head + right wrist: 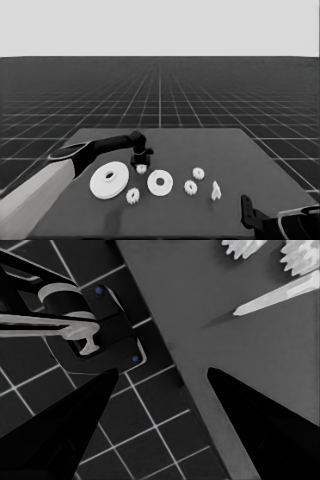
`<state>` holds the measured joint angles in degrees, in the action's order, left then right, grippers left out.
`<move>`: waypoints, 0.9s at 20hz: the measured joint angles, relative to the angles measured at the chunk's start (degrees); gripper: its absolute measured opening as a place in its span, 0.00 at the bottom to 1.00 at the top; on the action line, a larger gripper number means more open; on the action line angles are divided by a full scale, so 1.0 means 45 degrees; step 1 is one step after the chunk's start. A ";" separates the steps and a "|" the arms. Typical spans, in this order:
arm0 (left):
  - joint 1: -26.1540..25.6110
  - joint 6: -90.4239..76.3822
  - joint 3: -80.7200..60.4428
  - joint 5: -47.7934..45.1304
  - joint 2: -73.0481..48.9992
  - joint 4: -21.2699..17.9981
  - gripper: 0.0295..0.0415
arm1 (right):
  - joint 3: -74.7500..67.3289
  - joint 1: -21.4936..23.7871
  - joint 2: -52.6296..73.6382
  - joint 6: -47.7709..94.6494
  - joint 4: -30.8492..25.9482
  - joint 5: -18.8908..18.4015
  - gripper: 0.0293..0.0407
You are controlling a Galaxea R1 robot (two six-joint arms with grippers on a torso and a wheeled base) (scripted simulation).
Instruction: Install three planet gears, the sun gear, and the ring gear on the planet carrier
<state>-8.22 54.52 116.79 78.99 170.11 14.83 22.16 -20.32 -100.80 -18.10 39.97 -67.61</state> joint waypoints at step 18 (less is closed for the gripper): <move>0.2192 0.1116 -0.2221 0.1453 -0.0819 -0.1694 0.14 | 0.0000 0.0000 0.0000 0.0000 0.0000 0.0000 0.81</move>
<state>1.64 59.54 106.80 85.53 166.43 7.21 22.16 -20.32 -100.80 -18.10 39.97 -67.61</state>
